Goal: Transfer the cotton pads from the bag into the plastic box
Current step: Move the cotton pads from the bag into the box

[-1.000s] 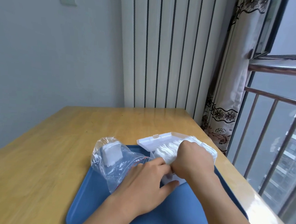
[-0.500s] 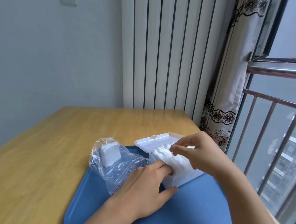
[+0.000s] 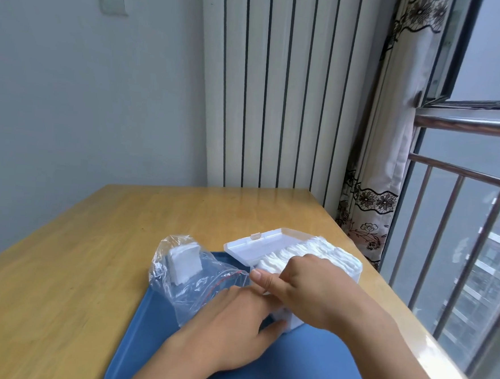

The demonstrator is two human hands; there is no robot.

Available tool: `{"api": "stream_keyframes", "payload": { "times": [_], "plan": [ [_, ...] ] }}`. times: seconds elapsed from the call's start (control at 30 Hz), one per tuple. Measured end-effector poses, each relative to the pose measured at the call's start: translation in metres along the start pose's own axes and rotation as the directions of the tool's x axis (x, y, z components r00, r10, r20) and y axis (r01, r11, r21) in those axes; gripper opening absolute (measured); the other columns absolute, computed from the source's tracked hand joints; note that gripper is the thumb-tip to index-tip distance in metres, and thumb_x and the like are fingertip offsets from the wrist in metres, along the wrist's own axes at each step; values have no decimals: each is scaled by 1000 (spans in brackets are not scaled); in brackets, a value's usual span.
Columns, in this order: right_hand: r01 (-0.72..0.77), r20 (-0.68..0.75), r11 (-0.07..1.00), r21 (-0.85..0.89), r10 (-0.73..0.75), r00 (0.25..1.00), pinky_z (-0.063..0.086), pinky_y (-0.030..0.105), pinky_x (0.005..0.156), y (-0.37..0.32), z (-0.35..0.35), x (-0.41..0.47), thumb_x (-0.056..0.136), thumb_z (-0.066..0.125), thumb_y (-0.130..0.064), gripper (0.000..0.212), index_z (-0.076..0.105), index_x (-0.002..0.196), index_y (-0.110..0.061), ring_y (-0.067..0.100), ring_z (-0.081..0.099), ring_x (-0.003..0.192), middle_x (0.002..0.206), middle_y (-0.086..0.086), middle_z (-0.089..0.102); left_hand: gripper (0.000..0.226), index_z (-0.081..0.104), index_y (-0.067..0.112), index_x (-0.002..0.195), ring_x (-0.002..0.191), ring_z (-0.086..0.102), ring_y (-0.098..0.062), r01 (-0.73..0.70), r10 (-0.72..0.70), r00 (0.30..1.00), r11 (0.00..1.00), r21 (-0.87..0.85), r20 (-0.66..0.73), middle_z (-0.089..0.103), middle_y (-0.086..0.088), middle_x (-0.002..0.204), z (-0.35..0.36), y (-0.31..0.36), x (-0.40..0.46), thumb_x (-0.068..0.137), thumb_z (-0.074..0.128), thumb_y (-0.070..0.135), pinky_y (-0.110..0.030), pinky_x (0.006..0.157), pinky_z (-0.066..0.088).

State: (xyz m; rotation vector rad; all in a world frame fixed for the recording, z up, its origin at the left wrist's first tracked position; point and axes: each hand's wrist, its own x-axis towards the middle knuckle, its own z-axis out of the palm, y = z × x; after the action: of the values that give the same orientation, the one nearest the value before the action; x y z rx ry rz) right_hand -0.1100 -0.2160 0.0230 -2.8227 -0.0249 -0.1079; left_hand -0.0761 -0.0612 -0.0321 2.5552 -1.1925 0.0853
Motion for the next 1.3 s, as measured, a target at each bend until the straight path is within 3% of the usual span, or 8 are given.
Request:
{"api": "stream_keyframes", "payload": {
  "times": [0.5, 0.73, 0.83, 0.9, 0.97, 1.07, 1.13, 1.3],
  "plan": [
    [-128, 217, 992, 20, 120, 969, 43, 30, 63, 8, 0, -5, 81, 19, -90, 90, 70, 77, -16, 18, 70, 54, 50, 4, 59, 27, 54, 47, 124, 100, 60, -14, 28, -28, 1000, 996, 90, -3, 59, 13, 117, -14, 4, -4, 98, 48, 49, -27, 76, 35],
    [-6, 131, 975, 221, -24, 991, 39, 26, 53, 7, -2, -2, 92, 34, -75, 73, 55, 61, -13, 15, 60, 39, 52, 5, 57, 25, 64, 32, 118, 77, 68, -10, -54, 27, 993, 967, -248, -113, 48, 28, 133, -6, 2, -7, 93, 62, 36, -24, 73, 53],
    [194, -191, 918, 347, -133, 973, 37, 19, 47, 8, -12, -2, 99, 48, -54, 58, 72, 67, -13, 6, 51, 39, 48, -11, 61, 14, 73, 20, 98, 60, 69, -22, -198, -97, 906, 762, -616, -411, 67, 15, 116, -31, 6, -16, 85, 70, 24, -25, 47, 47],
    [297, -292, 864, 406, -185, 938, 45, 29, 50, 2, -14, -4, 94, 61, -35, 38, 75, 66, -14, 12, 54, 46, 58, -3, 70, 20, 73, 19, 95, 68, 71, -21, -262, -315, 698, 724, -639, -643, 74, 5, 100, -49, -12, -19, 81, 68, 32, -32, 48, 53],
    [303, -161, 811, 501, -256, 953, 54, 38, 56, -11, -5, -10, 80, 60, -23, 21, 77, 72, -17, 23, 63, 58, 66, 5, 72, 31, 70, 21, 112, 97, 68, -18, 14, -466, 503, 846, -533, -728, 72, -1, 110, -56, -52, -16, 83, 69, 35, -35, 75, 59],
    [385, -29, 867, 317, -397, 918, 53, 32, 69, -29, 26, -11, 84, 51, -8, 31, 77, 96, -19, 9, 64, 69, 79, -1, 74, 58, 54, 10, 140, 132, 52, -28, 489, -729, 513, 682, -544, -454, 58, -9, 140, -43, -104, -13, 92, 67, 40, -36, 106, 42],
    [462, -80, 867, 185, -456, 887, 50, 31, 82, -37, 47, -3, 84, 42, 5, 40, 73, 100, -16, 10, 62, 86, 94, -5, 72, 43, 64, 8, 125, 115, 61, -26, 509, -790, 547, 578, -638, -279, 68, -7, 117, -27, -116, -10, 97, 61, 40, -31, 86, 43],
    [387, -35, 919, 78, -386, 922, 45, 30, 102, -38, 76, 15, 78, 37, 12, 61, 57, 130, -14, 23, 55, 122, 135, 3, 56, 40, 62, -6, 82, 64, 43, -18, 411, -737, 596, 622, -667, -320, 52, -5, 66, -20, -118, -10, 100, 56, 30, -31, 58, 31]
  ]
}}
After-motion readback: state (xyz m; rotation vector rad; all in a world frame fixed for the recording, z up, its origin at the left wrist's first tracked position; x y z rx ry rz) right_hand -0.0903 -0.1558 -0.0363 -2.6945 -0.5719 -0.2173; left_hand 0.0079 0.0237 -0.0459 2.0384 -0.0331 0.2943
